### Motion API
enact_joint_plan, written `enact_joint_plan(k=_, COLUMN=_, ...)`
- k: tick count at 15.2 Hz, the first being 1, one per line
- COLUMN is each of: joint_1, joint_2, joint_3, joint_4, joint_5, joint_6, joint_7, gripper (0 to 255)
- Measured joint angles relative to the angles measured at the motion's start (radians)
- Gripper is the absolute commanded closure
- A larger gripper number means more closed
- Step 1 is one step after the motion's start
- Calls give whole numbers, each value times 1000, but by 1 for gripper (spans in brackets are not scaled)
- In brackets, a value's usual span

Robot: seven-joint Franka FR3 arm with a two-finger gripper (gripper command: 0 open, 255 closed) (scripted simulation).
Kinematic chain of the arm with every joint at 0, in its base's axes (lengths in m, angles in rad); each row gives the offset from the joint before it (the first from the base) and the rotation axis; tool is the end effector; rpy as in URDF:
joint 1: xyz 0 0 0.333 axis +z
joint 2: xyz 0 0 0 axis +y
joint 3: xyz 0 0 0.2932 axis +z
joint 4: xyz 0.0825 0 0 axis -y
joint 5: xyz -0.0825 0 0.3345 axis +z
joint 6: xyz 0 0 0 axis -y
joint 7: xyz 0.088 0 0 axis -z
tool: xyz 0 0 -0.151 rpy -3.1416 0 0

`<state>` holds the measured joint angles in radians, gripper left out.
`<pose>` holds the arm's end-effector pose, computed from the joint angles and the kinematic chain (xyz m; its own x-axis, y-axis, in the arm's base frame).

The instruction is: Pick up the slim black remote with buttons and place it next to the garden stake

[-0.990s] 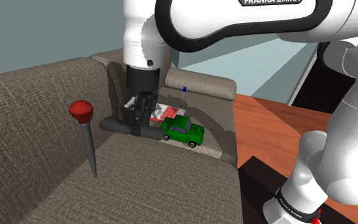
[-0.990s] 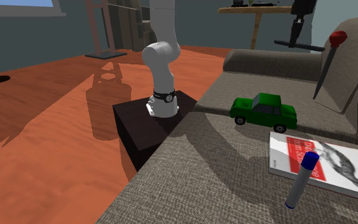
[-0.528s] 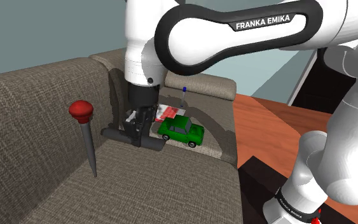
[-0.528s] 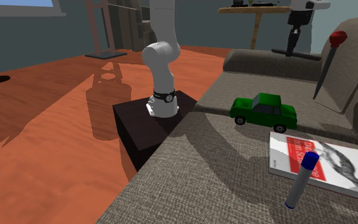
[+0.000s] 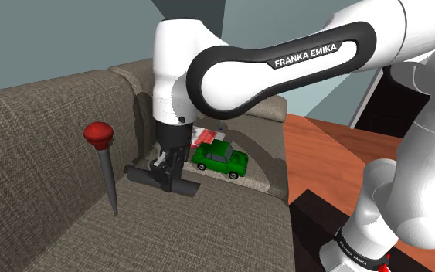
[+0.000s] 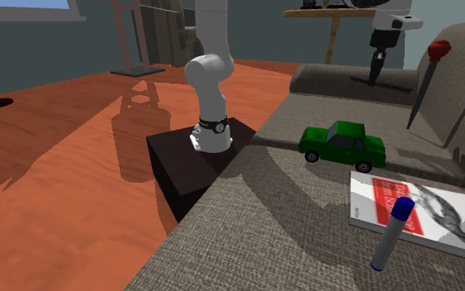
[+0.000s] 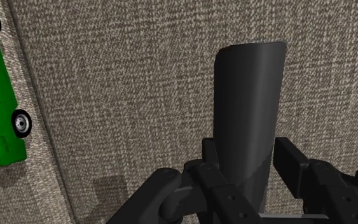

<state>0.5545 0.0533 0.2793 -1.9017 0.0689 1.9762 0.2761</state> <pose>0.3521 0.3963 0.4248 0.8624 0.5061 -0.0002 0.5044 -0.8596 -0.0815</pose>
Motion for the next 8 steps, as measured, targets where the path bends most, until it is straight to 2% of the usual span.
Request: enact_joint_plan(k=8, joint_1=3, joint_2=29, joint_3=1, joint_4=-76, joint_5=-6, joint_6=105, joint_7=0, gripper=255)
